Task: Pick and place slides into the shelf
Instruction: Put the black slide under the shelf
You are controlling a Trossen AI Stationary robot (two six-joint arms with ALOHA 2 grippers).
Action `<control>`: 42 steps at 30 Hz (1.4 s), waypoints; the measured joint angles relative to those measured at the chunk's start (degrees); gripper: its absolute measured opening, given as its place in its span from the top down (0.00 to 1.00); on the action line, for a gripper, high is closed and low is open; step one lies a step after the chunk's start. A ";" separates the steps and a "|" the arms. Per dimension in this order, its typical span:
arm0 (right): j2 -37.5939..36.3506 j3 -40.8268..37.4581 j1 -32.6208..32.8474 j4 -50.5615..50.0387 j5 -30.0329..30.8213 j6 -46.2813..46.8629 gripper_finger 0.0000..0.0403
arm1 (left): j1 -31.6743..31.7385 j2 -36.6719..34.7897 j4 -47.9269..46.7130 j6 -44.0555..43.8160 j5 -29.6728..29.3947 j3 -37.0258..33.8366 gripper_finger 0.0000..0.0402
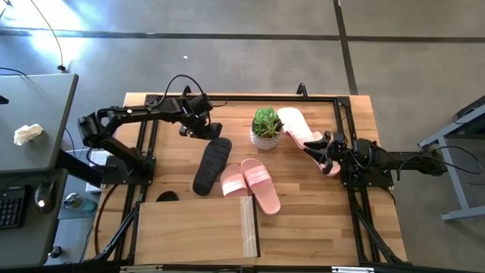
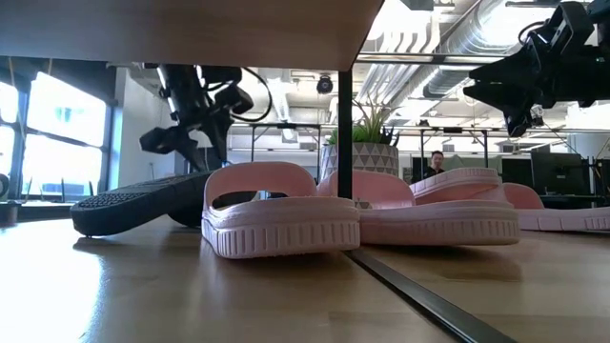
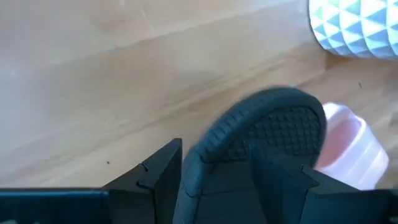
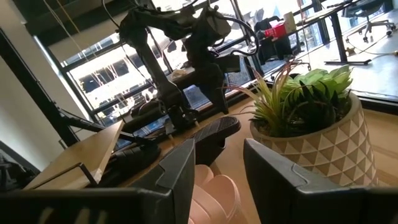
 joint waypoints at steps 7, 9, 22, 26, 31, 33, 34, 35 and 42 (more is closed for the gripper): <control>0.00 0.02 -0.02 0.00 0.01 0.01 0.68 | 1.15 0.18 3.54 0.28 2.55 -1.37 0.58; 0.00 0.02 -0.02 0.01 0.02 0.00 0.68 | 1.05 0.93 4.91 0.24 2.83 -2.26 0.58; 0.00 0.02 -0.02 0.00 0.02 1.05 0.68 | 1.00 2.67 18.94 -0.86 13.44 -5.15 0.58; 0.00 0.00 -0.02 0.00 0.02 1.05 0.68 | 1.00 2.67 18.55 0.75 13.54 -5.15 0.58; 0.00 0.01 -0.02 0.00 0.02 1.02 0.68 | 1.01 2.67 18.35 5.07 15.56 -5.15 0.58; -0.01 0.00 -0.02 0.00 0.02 1.04 0.68 | 1.02 2.67 18.35 7.35 17.18 -5.15 0.58; 0.00 0.02 -0.02 0.00 0.02 1.03 0.68 | 1.02 2.67 18.30 8.47 17.96 -5.15 0.58; 0.00 0.02 -0.02 0.00 0.02 1.03 0.68 | 1.00 2.67 18.16 9.33 18.55 -5.15 0.58; 0.00 0.00 -0.02 0.00 0.02 1.81 0.68 | -0.22 2.67 18.09 16.51 18.42 -5.13 0.58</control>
